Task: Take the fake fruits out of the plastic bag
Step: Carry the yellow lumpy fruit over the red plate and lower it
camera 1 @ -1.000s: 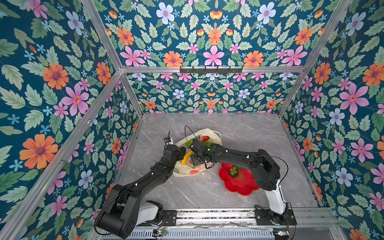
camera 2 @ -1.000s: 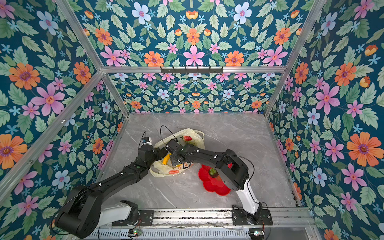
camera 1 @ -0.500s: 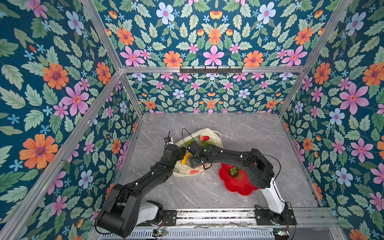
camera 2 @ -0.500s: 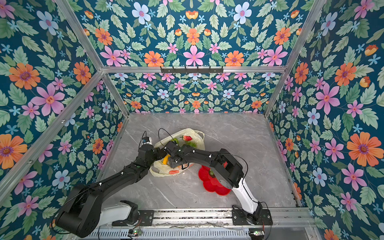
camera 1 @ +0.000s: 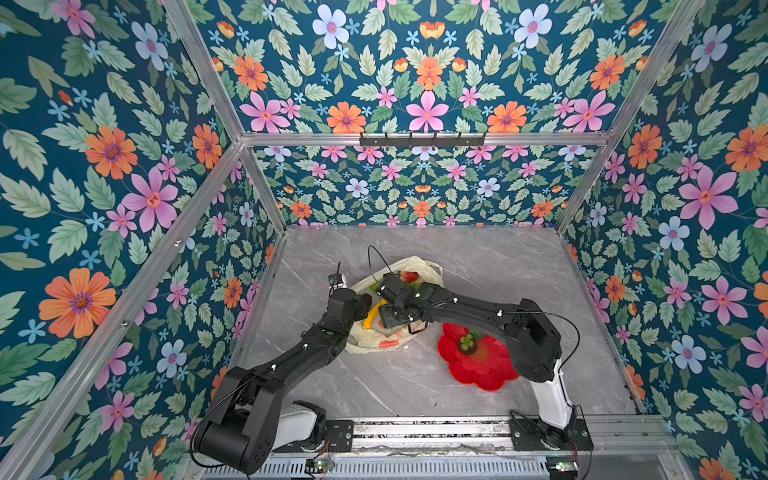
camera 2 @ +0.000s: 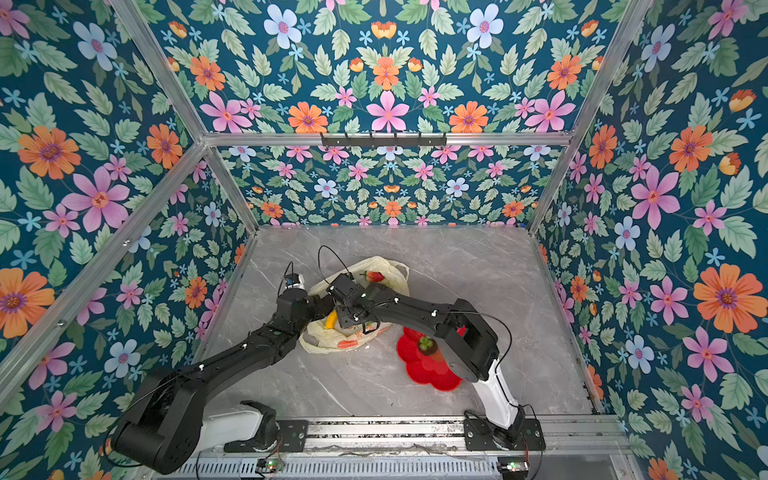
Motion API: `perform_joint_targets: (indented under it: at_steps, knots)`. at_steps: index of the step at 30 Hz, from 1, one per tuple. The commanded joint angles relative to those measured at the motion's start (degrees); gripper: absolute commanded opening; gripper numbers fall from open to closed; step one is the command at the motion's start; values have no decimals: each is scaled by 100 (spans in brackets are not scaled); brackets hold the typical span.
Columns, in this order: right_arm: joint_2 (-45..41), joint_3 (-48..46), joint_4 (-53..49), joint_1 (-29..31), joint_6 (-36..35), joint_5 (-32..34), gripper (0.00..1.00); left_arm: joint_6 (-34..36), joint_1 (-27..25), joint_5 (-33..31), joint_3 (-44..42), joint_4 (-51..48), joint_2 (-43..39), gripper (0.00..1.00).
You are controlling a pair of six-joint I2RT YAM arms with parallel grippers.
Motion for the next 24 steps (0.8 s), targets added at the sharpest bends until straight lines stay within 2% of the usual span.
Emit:
perform_joint_targets:
  at_steps: [1,6,14,24]
  knots:
    - [-326,-182,-195,-46,-7,-73,64,32,10,34,45,34,5,0]
    - [-1105,-743,-335,-182,19,-180,62,32,4,52,58,34,13,0]
    - [-2474,-1637,-1347,-391,93,275,61,32,7,87,63,34,22,0]
    - [-3989,-2990,-2125,-899,716,533,60,41,6,53,69,43,66,0]
